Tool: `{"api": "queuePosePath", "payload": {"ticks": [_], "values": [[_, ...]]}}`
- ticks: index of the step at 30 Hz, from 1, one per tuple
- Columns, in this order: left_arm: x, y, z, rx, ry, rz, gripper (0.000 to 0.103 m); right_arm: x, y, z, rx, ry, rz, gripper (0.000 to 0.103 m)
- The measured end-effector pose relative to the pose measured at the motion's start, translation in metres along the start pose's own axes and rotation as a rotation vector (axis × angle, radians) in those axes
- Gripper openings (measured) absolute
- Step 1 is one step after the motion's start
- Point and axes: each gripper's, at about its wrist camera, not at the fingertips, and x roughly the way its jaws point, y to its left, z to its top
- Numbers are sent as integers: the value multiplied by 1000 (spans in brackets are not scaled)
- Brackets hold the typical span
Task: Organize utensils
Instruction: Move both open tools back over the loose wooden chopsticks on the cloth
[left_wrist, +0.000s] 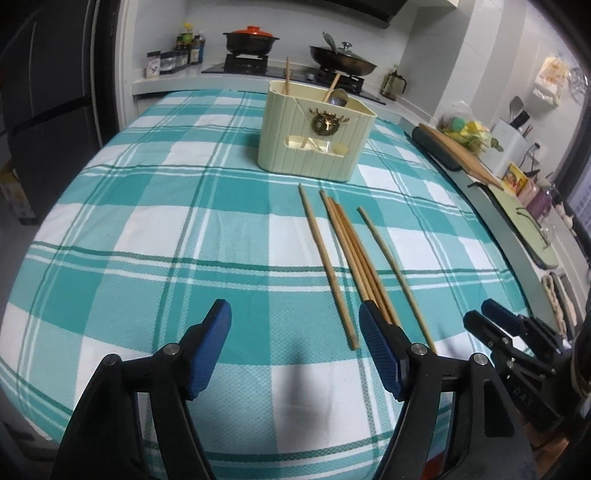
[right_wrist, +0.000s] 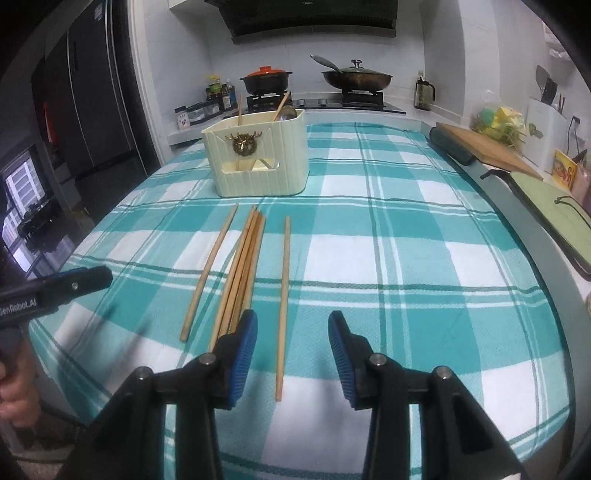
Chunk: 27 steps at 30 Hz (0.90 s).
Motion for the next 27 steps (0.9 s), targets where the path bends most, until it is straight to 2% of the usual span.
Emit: {"api": "queuePosePath", "payload": {"ticks": [3,7,14,20,27], "values": [[0,-6,-3,31,-15,19,74,-8,7,-7,-26,-37,-31,41],[0,-1,-9,18,-28,42,74,-12,4,-2,2,-75,-35,41],[-3,9,-15,-5,-48,69,76,-4,7,-6,24,-72,-41,41],[-3,7,-16,0,-52,62,78,2,14,-12,13,-55,-44,41],[-1,10,-16,-24,-55,56,79,-3,14,-11,16,-76,-60,41]]}}
